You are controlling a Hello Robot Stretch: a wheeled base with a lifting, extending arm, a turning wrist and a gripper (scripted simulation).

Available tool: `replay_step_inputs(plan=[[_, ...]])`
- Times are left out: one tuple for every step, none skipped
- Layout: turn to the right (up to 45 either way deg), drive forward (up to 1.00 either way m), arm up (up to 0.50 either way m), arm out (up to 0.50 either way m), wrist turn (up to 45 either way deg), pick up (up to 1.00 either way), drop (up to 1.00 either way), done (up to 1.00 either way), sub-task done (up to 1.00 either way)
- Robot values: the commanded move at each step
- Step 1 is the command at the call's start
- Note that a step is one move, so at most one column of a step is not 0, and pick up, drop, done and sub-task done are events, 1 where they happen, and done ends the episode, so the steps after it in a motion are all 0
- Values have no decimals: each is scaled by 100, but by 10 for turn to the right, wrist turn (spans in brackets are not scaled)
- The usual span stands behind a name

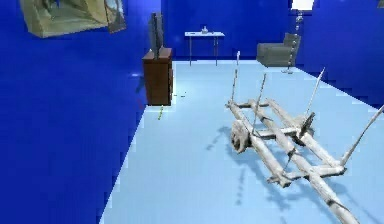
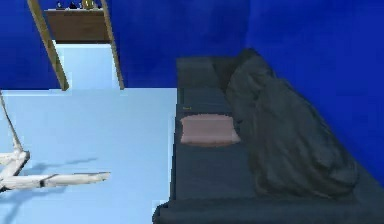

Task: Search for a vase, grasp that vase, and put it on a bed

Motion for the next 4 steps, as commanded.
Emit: replay_step_inputs(plan=[[0,100,0,0,0,0,0,0,0],[0,100,0,0,0,0,0,0,0],[-60,0,0,0,0,0,0,0,0],[0,55,0,0,0,0,0,0,0]])
